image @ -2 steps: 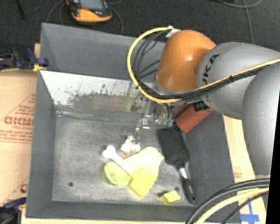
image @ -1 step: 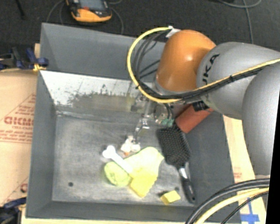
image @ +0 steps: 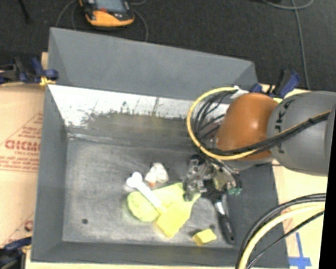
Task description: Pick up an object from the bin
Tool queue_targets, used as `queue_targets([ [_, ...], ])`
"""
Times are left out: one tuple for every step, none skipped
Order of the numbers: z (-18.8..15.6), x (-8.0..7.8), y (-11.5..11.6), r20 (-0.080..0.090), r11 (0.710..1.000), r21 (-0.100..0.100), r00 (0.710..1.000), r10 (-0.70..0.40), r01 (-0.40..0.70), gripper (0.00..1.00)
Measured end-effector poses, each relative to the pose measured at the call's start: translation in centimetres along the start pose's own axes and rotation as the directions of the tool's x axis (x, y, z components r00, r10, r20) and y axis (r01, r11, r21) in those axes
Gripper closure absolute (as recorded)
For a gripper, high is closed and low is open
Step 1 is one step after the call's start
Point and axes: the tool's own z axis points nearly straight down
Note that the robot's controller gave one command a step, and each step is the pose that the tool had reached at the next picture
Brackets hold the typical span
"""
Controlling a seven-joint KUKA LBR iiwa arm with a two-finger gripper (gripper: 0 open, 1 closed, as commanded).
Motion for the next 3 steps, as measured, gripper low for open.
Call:
queue_targets([
  [0.0, 0.0, 0.0, 0.000, 1.000, 0.000, 1.000, 0.000, 0.000, 1.00],
  [-6.7, 0.9, 3.2, 0.000, 0.776, -0.001, 0.776, -0.631, 0.631, 1.00],
  [-6.7, 1.0, 3.2, -0.001, 0.777, -0.003, 0.777, -0.629, 0.629, 1.00],
])
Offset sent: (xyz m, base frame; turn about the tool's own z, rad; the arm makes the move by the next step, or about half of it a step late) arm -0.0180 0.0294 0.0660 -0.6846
